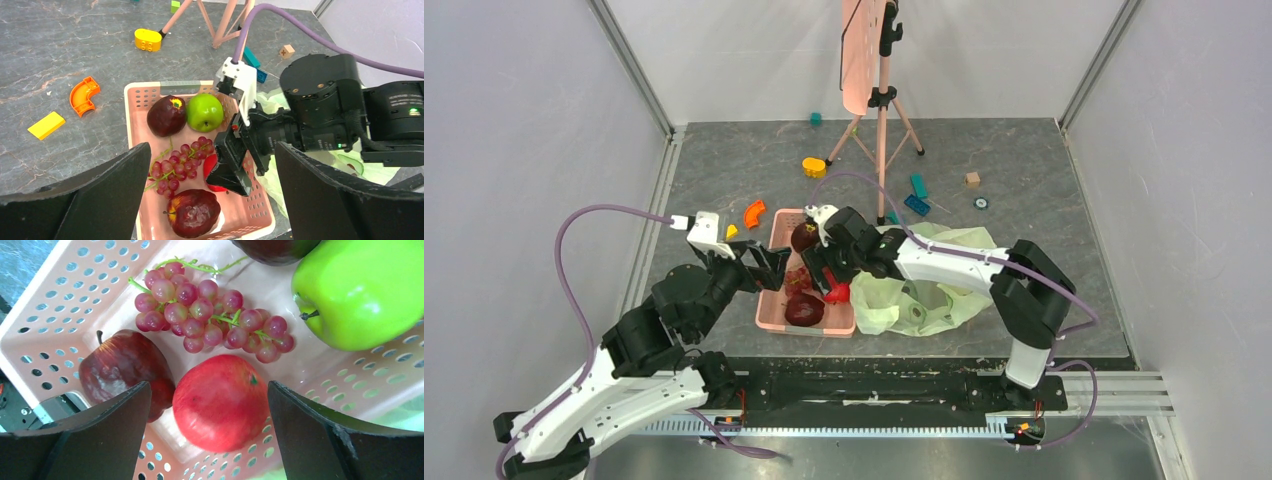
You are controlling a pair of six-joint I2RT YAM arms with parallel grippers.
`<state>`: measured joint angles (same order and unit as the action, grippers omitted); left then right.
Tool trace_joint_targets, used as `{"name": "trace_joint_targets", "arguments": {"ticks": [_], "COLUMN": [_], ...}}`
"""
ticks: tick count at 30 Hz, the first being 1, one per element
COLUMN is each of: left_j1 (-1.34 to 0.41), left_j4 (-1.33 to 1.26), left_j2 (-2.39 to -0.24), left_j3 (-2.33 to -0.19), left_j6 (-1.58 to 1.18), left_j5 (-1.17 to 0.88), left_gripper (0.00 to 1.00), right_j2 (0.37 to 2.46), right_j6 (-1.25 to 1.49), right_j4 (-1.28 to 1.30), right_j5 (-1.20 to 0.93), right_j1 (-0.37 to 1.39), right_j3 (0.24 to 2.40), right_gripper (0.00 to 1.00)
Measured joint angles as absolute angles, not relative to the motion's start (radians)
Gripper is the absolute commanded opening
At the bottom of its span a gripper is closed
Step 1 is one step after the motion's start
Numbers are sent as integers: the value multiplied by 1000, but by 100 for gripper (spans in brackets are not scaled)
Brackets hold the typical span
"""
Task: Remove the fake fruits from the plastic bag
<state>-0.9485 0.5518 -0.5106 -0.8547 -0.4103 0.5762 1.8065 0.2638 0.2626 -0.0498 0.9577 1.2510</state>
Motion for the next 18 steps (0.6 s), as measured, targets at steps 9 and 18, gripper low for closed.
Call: {"name": "trace_joint_targets", "arguments": {"ticks": [9, 18], "left_j1": [-949, -949], "left_j4": [551, 516], "left_j2": [-509, -592], "left_j3": [-854, -844], "left_j6": [-411, -411], "left_j5": [577, 545], "left_gripper": [100, 100], "right_j2": [1523, 1090], "right_j6": [265, 279], "right_j4": [249, 241], "right_j5": [-72, 60], "right_j1": [957, 900], "right_j3": [1193, 1003], "right_gripper": [89, 89]}}
